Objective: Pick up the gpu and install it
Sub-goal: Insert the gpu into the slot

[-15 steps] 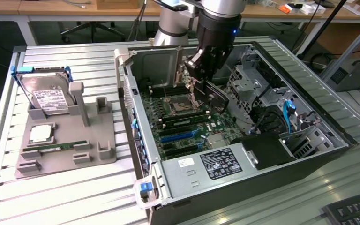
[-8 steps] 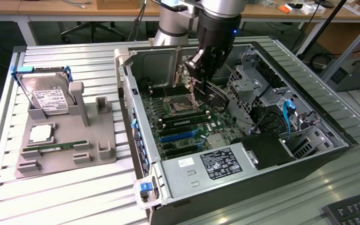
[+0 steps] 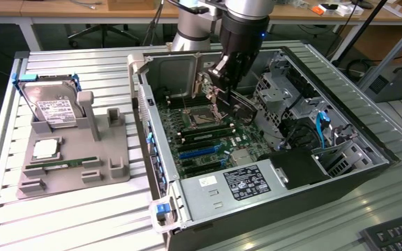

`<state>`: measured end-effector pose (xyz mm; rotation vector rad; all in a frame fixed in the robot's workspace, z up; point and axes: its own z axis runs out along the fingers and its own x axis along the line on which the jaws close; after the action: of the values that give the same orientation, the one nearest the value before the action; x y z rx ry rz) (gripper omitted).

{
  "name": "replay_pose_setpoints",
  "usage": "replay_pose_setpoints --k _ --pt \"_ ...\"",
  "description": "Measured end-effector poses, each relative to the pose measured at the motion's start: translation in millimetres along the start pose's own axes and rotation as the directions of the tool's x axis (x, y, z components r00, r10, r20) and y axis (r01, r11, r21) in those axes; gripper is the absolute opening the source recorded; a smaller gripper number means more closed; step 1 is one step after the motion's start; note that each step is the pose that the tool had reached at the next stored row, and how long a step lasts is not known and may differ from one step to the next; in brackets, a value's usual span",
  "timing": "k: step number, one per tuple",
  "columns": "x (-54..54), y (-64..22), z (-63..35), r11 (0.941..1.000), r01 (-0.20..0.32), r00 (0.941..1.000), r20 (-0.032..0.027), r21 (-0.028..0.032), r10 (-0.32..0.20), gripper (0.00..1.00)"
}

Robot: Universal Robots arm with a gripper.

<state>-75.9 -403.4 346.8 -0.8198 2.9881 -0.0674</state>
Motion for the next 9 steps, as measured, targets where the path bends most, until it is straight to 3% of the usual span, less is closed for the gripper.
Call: replay_pose_setpoints --k 9 --pt "0.0 0.0 0.1 0.9973 0.073 0.9973 0.0037 -0.0015 -0.073 0.27"
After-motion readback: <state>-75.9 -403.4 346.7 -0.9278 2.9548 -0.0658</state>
